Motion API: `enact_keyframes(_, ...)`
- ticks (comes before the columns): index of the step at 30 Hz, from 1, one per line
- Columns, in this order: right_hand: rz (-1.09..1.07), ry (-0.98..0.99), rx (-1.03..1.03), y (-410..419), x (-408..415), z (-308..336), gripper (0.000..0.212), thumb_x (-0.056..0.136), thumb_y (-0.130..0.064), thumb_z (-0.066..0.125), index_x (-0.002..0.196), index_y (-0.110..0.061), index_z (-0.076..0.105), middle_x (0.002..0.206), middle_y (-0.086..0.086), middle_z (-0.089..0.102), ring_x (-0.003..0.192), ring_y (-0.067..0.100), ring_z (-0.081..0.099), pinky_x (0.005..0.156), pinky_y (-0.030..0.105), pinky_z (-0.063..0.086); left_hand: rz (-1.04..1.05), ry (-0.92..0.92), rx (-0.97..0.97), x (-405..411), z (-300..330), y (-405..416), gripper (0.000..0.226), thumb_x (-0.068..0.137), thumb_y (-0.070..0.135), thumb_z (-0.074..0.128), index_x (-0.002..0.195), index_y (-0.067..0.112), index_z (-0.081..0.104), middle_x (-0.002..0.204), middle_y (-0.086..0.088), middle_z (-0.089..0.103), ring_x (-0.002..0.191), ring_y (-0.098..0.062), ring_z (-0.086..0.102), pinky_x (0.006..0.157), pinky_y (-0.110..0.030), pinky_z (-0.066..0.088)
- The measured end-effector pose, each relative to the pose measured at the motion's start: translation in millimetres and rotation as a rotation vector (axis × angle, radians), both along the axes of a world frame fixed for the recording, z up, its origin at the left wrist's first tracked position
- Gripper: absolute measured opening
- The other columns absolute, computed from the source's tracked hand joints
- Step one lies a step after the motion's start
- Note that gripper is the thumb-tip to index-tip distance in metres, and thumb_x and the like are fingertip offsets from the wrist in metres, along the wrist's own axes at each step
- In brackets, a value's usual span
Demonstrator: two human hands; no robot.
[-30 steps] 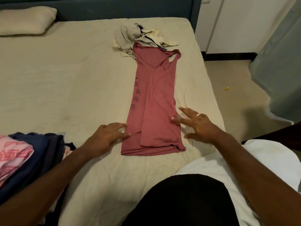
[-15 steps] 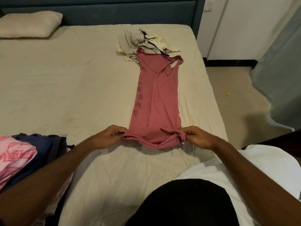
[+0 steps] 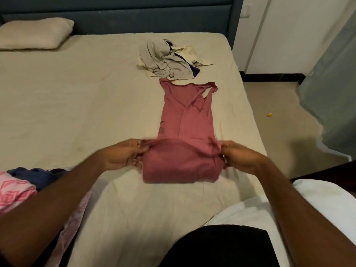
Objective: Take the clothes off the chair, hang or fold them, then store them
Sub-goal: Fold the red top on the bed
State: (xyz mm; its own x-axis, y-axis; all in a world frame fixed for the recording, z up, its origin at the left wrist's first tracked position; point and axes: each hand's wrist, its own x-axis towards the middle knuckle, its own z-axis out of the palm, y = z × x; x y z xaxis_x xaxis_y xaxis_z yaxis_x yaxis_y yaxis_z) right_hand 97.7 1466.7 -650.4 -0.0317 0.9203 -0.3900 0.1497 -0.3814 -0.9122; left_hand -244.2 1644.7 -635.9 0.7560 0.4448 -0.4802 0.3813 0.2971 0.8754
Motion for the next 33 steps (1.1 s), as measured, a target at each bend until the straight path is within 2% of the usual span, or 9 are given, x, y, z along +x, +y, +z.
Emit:
enact_keyframes(4,-0.362,-0.007,-0.131,28,-4,-19,0.042,0.091,-0.043,0.073,0.110,-0.006,0.067,0.103,0.016,0.076,0.083,0.034,0.070,0.076,0.044,0.056,0.398,0.216,0.046,36,-21,7,0.030,0.102,0.039,0.058,0.096,0.010,0.065,0.083,-0.014,0.062,0.061,-0.020,0.055,0.055,-0.029,0.044)
enact_keyframes(7,-0.568,-0.007,-0.152,31,-16,-35,0.046,0.087,-0.050,0.075,0.104,-0.007,0.067,0.093,0.010,0.078,0.084,0.030,0.076,0.081,0.046,0.063,0.611,0.267,0.170,52,-31,-10,0.036,0.093,0.042,0.071,0.083,0.007,0.068,0.072,-0.011,0.065,0.054,-0.019,0.054,0.046,-0.024,0.039)
enact_keyframes(10,-0.727,-0.342,-0.077,34,-34,-46,0.048,0.089,-0.058,0.060,0.106,-0.013,0.062,0.098,0.006,0.073,0.088,0.027,0.071,0.083,0.049,0.060,0.731,0.349,0.438,70,-45,-32,0.039,0.092,0.042,0.072,0.077,0.007,0.065,0.076,-0.004,0.071,0.062,-0.018,0.065,0.054,-0.025,0.049)
enact_keyframes(13,-0.615,-0.695,-0.023,34,-47,-51,0.038,0.101,-0.050,0.044,0.117,-0.016,0.048,0.102,0.009,0.067,0.089,0.033,0.066,0.082,0.051,0.058,0.669,0.574,0.798,85,-59,-49,0.037,0.099,0.048,0.056,0.096,0.012,0.065,0.088,-0.006,0.070,0.082,-0.031,0.067,0.072,-0.039,0.054)
enact_keyframes(17,-0.478,-0.821,-0.008,28,-44,-50,0.031,0.106,-0.044,0.040,0.121,-0.016,0.039,0.101,0.012,0.067,0.084,0.033,0.067,0.077,0.052,0.059,0.512,0.673,1.114,79,-67,-62,0.040,0.106,0.044,0.040,0.104,0.009,0.058,0.085,-0.013,0.068,0.071,-0.033,0.062,0.063,-0.039,0.049)
enact_keyframes(24,-0.213,-0.617,-0.150,-5,-48,-35,0.049,0.105,-0.035,0.052,0.139,-0.006,0.032,0.126,0.021,0.062,0.104,0.037,0.065,0.086,0.041,0.052,0.395,0.588,1.022,46,-78,-86,0.035,0.105,0.045,0.043,0.099,0.014,0.059,0.078,-0.003,0.067,0.065,-0.022,0.064,0.062,-0.040,0.058)
enact_keyframes(27,-0.127,-0.608,-0.190,-20,-49,-32,0.060,0.101,-0.042,0.057,0.144,-0.008,0.032,0.134,0.017,0.060,0.111,0.035,0.064,0.087,0.034,0.049,0.310,0.568,0.975,31,-76,-99,0.032,0.101,0.047,0.050,0.092,0.017,0.058,0.075,0.003,0.064,0.064,-0.017,0.063,0.059,-0.031,0.052)
enact_keyframes(30,-0.158,-0.701,-0.176,-21,-36,-25,0.063,0.094,-0.063,0.057,0.134,-0.017,0.043,0.120,0.008,0.064,0.099,0.028,0.067,0.083,0.037,0.055,0.305,0.619,0.993,31,-62,-81,0.043,0.092,0.062,0.058,0.086,0.020,0.056,0.071,0.006,0.062,0.061,-0.014,0.061,0.054,-0.026,0.044)
enact_keyframes(33,-0.290,-0.772,-0.134,2,-10,-16,0.057,0.090,-0.069,0.057,0.115,-0.019,0.049,0.098,0.004,0.060,0.087,0.026,0.065,0.072,0.033,0.050,0.350,0.618,1.093,54,-48,-42,0.049,0.086,0.069,0.061,0.092,0.020,0.055,0.075,0.004,0.063,0.066,-0.020,0.062,0.060,-0.033,0.052)
